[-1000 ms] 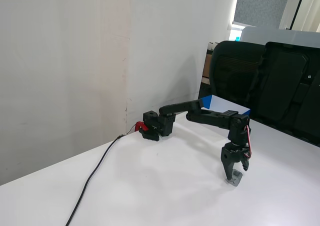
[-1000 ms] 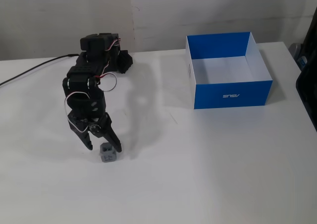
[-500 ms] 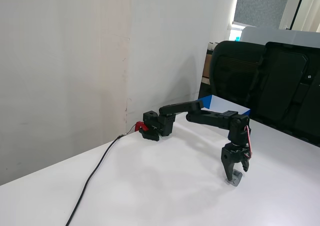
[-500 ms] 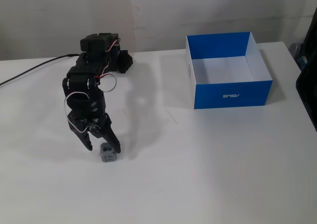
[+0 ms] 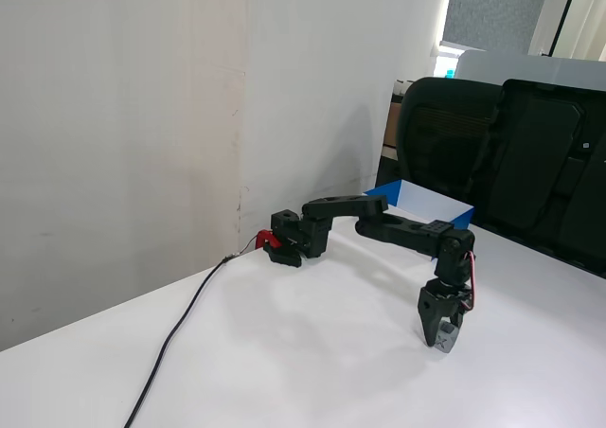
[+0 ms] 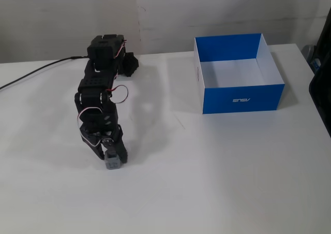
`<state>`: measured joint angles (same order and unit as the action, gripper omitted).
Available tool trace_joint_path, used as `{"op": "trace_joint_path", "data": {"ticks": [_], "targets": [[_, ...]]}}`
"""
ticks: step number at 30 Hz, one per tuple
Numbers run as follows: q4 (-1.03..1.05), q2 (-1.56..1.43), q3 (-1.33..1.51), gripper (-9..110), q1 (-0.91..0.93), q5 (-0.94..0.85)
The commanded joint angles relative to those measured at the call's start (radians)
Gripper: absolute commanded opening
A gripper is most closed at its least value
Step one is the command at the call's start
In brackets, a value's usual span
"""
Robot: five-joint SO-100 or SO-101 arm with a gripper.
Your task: Grasp the gray block and put it in the box.
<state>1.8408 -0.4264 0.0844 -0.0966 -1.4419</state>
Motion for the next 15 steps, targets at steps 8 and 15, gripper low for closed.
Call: {"op": "trace_joint_path", "data": {"ticks": [8,15], "targets": [[0.043,-0.038,-0.038,0,0.003,0.078],[0.044,-0.109,0.055,0,-0.025,0.112]]}}
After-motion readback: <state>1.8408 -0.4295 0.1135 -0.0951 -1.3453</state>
